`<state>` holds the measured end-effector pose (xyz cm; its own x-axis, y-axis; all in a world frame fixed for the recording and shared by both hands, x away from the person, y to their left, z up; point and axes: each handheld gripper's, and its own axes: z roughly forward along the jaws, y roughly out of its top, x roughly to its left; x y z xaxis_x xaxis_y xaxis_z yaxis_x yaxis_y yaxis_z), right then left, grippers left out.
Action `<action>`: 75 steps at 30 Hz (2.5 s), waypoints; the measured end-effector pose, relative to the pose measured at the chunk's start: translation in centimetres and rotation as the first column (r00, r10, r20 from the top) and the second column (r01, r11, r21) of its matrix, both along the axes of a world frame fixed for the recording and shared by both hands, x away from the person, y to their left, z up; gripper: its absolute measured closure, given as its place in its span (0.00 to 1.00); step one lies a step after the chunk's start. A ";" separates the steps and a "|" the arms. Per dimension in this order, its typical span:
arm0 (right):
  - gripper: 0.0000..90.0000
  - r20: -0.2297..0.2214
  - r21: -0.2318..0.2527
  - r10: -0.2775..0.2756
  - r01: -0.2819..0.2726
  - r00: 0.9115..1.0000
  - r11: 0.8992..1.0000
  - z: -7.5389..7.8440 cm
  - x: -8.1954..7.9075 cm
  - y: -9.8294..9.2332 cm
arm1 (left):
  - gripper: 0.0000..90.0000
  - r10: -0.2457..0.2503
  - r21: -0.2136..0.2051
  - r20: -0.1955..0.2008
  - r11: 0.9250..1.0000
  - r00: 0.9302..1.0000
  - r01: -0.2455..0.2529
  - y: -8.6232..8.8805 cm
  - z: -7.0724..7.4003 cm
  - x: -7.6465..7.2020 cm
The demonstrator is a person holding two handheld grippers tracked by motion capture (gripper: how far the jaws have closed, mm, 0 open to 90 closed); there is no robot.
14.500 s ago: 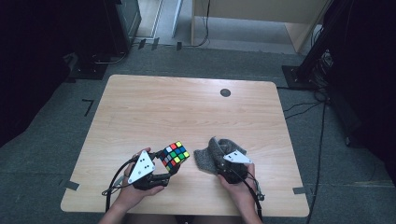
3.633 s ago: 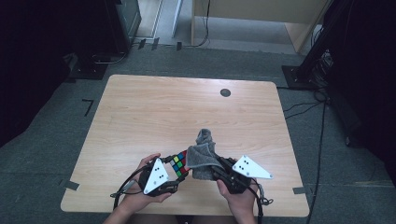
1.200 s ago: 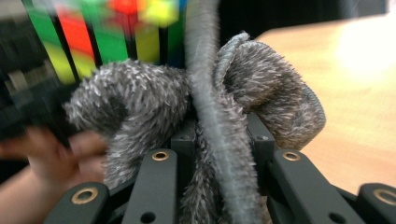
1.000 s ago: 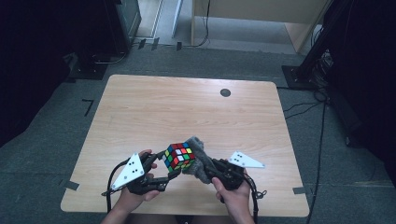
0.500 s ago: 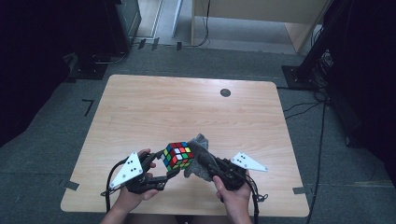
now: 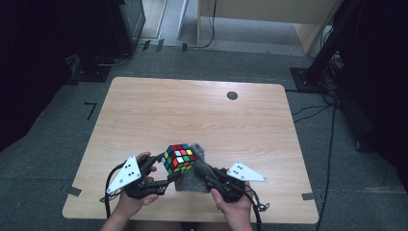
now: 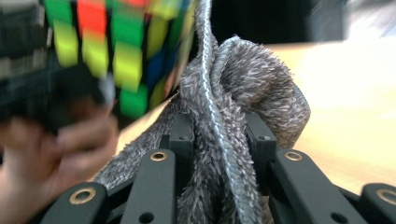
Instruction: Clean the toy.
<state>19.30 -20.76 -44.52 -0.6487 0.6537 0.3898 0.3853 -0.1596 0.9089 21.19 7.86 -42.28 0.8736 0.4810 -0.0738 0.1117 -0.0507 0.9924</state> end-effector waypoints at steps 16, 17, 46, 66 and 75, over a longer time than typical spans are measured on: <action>0.78 0.012 0.026 0.031 -0.031 0.999 0.999 -0.4 0.0 0.2 | 0.39 -0.017 -0.016 -0.010 1.000 1.000 0.017 -0.3 -0.2 0.0; 0.78 0.017 0.060 0.016 -0.017 1.000 0.998 -0.2 0.1 -0.4 | 0.39 -0.018 -0.021 -0.013 1.000 1.000 0.018 -0.3 -0.2 0.0; 0.76 0.030 0.050 0.222 -0.224 0.975 0.973 -1.0 0.3 0.9 | 0.39 -0.029 -0.094 -0.069 0.995 0.997 0.023 0.6 -0.6 0.9; 0.77 0.134 0.090 -0.007 -0.005 0.991 0.996 1.7 -0.4 -2.0 | 0.39 0.009 0.066 -0.026 0.998 1.000 -0.007 -0.7 -2.1 0.7; 0.77 0.164 0.090 0.054 -0.070 0.985 0.994 2.7 -0.9 -1.0 | 0.39 -0.030 0.270 0.106 0.963 0.994 0.000 -3.8 -2.9 -1.1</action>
